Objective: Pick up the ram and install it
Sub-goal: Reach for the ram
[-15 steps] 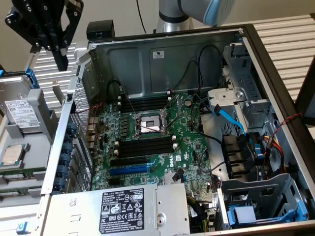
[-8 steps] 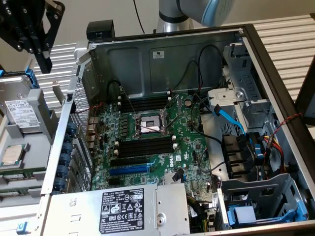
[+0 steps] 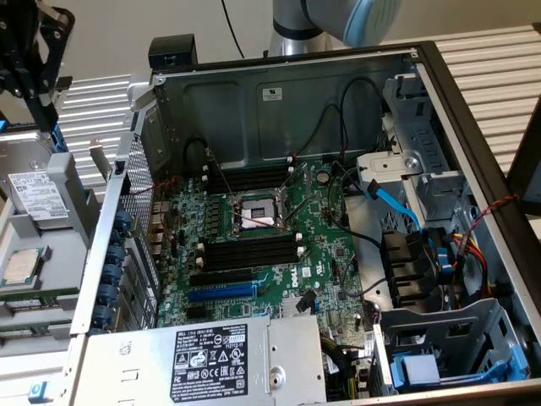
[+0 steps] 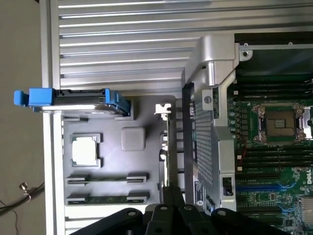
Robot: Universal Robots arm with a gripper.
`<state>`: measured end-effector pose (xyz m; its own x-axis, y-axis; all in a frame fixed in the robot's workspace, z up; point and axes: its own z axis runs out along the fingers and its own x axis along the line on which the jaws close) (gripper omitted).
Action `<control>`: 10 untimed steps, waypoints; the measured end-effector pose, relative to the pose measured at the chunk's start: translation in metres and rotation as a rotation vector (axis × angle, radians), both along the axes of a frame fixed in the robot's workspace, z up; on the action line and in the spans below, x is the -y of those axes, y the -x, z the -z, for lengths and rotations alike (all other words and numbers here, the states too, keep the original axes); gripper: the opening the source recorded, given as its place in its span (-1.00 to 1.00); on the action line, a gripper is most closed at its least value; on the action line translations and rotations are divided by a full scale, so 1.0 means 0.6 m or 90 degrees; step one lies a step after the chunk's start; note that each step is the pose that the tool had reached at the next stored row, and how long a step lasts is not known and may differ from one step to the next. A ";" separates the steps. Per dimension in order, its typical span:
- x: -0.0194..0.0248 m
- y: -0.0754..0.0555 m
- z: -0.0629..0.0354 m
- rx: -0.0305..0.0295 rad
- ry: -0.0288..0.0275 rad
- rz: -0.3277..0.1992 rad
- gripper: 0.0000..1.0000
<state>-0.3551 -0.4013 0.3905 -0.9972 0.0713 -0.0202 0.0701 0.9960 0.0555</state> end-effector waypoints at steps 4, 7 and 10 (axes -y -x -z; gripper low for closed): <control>0.0050 0.027 0.000 0.0001 -0.0017 0.000 -0.79; 0.0151 0.039 0.000 0.0001 -0.0048 0.000 -0.79; 0.0234 0.052 0.001 0.0002 -0.0087 0.000 -0.79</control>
